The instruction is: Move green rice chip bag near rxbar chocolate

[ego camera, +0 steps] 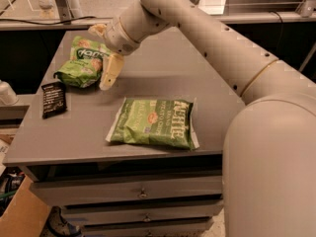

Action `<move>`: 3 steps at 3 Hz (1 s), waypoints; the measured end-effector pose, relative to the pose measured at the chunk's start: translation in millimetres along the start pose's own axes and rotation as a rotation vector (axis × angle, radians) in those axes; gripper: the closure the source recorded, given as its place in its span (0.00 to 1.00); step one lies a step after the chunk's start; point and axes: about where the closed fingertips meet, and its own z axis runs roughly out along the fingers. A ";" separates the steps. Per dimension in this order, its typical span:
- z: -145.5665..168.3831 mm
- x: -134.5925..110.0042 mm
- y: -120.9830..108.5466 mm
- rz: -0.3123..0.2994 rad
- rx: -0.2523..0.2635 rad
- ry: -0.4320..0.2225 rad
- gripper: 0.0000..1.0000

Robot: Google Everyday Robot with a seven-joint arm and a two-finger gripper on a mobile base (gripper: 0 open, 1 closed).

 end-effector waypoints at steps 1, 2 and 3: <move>-39.8 44.5 -14.2 0.118 0.113 0.025 0.00; -100.0 85.4 -31.1 0.223 0.278 0.052 0.00; -176.5 94.4 -50.0 0.269 0.447 0.077 0.00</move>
Offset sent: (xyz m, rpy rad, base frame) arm 0.1024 -0.2210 0.0429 0.1657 -0.0391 -0.6090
